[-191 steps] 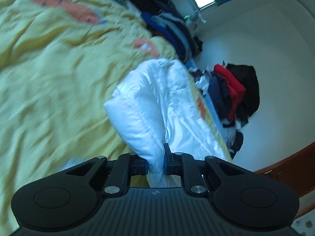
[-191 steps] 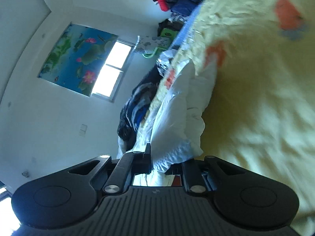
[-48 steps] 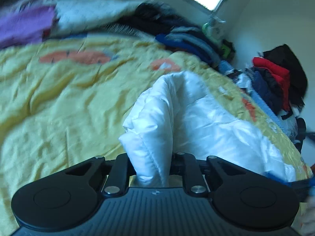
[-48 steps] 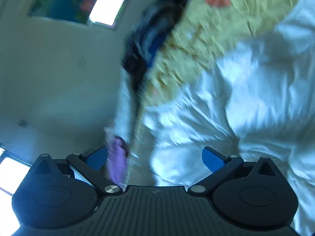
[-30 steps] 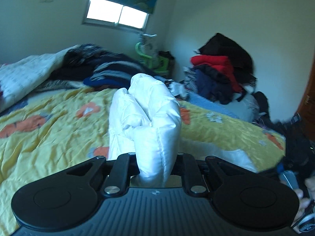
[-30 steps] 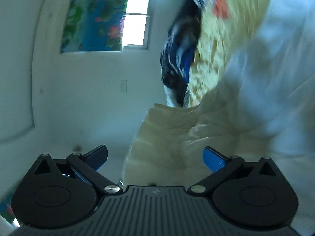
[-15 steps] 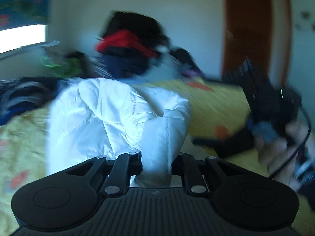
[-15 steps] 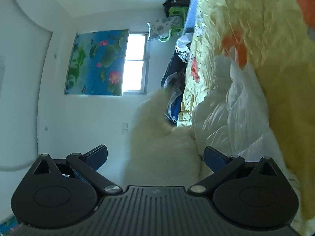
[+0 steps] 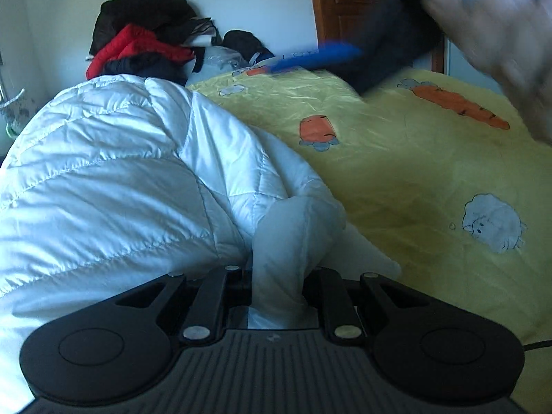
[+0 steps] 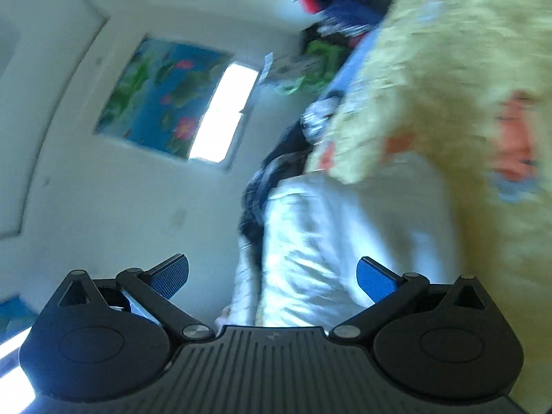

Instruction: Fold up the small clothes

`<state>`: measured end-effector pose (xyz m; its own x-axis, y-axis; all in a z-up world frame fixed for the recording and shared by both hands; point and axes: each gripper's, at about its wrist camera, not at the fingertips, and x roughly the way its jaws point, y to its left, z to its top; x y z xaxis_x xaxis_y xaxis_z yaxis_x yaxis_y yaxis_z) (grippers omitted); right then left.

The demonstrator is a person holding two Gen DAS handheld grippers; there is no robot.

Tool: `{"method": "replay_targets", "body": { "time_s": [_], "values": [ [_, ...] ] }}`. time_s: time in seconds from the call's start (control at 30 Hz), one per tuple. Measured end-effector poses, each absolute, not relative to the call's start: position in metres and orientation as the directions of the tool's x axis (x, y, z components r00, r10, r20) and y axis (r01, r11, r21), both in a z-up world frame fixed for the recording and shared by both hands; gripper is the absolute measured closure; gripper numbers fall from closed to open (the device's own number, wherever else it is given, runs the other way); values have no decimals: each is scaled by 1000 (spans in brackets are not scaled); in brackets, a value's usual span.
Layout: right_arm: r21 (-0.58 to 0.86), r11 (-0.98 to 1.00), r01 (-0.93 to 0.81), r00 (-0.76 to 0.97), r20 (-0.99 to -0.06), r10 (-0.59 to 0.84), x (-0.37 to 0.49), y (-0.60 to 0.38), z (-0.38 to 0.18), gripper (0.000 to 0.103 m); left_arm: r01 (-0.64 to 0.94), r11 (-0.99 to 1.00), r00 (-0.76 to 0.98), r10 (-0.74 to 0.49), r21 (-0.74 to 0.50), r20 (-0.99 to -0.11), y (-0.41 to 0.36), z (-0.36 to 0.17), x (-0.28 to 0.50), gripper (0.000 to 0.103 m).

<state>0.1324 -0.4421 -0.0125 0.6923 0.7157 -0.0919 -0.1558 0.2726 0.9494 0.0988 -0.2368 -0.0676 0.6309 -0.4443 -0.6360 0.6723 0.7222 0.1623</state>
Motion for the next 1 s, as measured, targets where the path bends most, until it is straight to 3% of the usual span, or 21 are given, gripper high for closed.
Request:
{"method": "replay_targets", "body": {
  "time_s": [0.13,0.23,0.3,0.33,0.37,0.53,0.6,0.67,0.73,0.87,1.0],
  "values": [
    [922,282,-264,603,-70,795,178,-395,28,2,681,710,636,-448,182,-628,-241,-39,85,85],
    [889,304,-341,547,-76,834,195,-366,60,1,702,690,643,-507,177,-574,-211,-11,63,74],
    [861,323,-394,522,-80,849,195,-353,76,1,699,694,660,-534,172,-529,-183,7,56,51],
    [851,329,-409,521,-78,850,189,-351,83,1,684,709,679,-532,172,-506,-170,13,55,26],
    [847,332,-416,522,-77,849,185,-349,88,1,662,730,702,-526,168,-480,-156,19,55,19],
    [851,326,-413,504,-85,860,188,-334,89,1,576,800,776,-469,171,-422,-117,32,70,19],
    [840,378,-390,519,-138,843,196,-325,89,1,455,869,836,-342,196,-429,-111,28,92,19],
    [801,469,-372,548,-218,808,208,-314,87,1,359,923,849,-261,139,-459,-103,24,120,19],
    [774,523,-358,552,-276,787,227,-302,83,1,355,933,836,-290,56,-465,-101,20,140,19],
    [772,539,-336,513,-331,792,268,-280,67,1,435,894,791,-324,104,-519,-127,-4,159,19],
    [678,672,-296,504,-487,713,296,-263,36,4,465,880,775,-353,95,-524,-139,-23,167,18]
  ]
}}
